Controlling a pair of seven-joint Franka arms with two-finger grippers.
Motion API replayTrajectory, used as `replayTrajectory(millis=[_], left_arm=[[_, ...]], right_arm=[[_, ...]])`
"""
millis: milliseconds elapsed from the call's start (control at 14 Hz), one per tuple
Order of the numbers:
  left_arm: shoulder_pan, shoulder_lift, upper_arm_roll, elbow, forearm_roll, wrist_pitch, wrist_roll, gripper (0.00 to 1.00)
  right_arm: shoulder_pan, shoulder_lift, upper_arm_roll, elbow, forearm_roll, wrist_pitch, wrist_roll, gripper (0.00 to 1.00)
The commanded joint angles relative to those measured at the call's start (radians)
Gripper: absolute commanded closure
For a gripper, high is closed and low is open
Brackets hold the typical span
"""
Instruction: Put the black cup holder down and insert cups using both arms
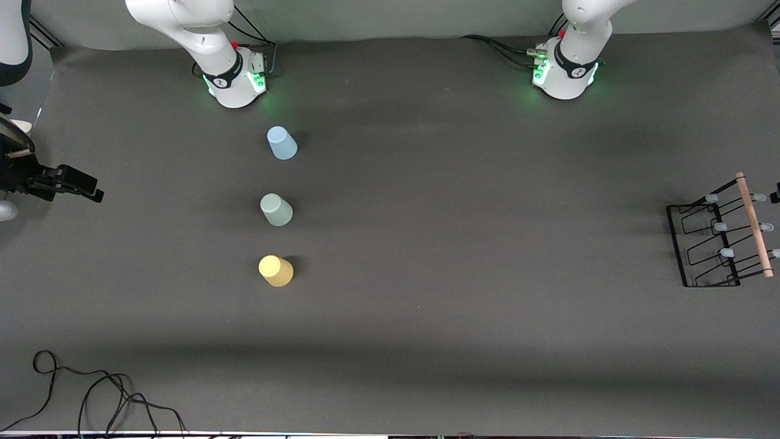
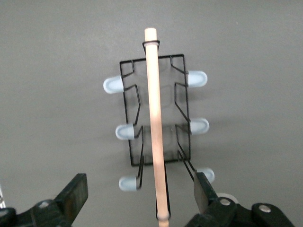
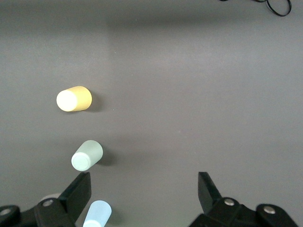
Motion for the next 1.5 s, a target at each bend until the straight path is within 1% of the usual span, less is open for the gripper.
replayTrajectory(millis=[0, 215, 358, 430, 502, 573, 645, 717, 788, 1290, 1433], left_arm=[[0.000, 0.011, 0.001, -0.081, -0.037, 0.103, 0.003, 0.00], [-0.004, 0.046, 0.001, -0.085, -0.059, 0.107, -0.001, 0.00], [-0.004, 0.056, 0.001, -0.102, -0.065, 0.138, -0.001, 0.00], [-0.004, 0.054, 0.001, -0.122, -0.065, 0.158, -0.001, 0.02], [-0.004, 0.053, 0.001, -0.131, -0.065, 0.169, -0.001, 0.06], [-0.004, 0.053, 0.001, -0.131, -0.065, 0.169, -0.001, 0.16], [-0.003, 0.051, 0.001, -0.131, -0.065, 0.169, -0.001, 0.39], [-0.003, 0.048, 0.001, -0.130, -0.065, 0.167, -0.001, 0.87], [-0.003, 0.048, 0.001, -0.127, -0.065, 0.169, -0.001, 1.00], [-0.003, 0.042, 0.001, -0.113, -0.065, 0.169, -0.012, 1.00], [-0.003, 0.036, 0.001, -0.082, -0.065, 0.149, -0.013, 1.00]], right_arm=[[-0.006, 0.003, 0.004, 0.012, -0.008, -0.015, -0.016, 0.00], [-0.006, 0.003, 0.004, 0.012, -0.008, -0.015, -0.016, 0.00], [-0.006, 0.003, 0.004, 0.012, -0.008, -0.015, -0.016, 0.00], [-0.006, 0.001, 0.004, 0.012, -0.008, -0.015, -0.016, 0.00], [-0.006, 0.003, 0.004, 0.011, -0.008, -0.015, -0.016, 0.00], [-0.006, 0.003, 0.004, 0.012, -0.008, -0.015, -0.016, 0.00], [-0.006, 0.003, 0.004, 0.012, -0.008, -0.015, -0.016, 0.00], [-0.006, 0.003, 0.004, 0.012, -0.008, -0.015, -0.016, 0.00], [-0.006, 0.003, 0.004, 0.012, -0.008, -0.015, -0.016, 0.00], [-0.006, 0.003, 0.004, 0.012, -0.008, -0.015, -0.016, 0.00], [-0.006, 0.003, 0.004, 0.012, -0.008, -0.015, -0.016, 0.00]])
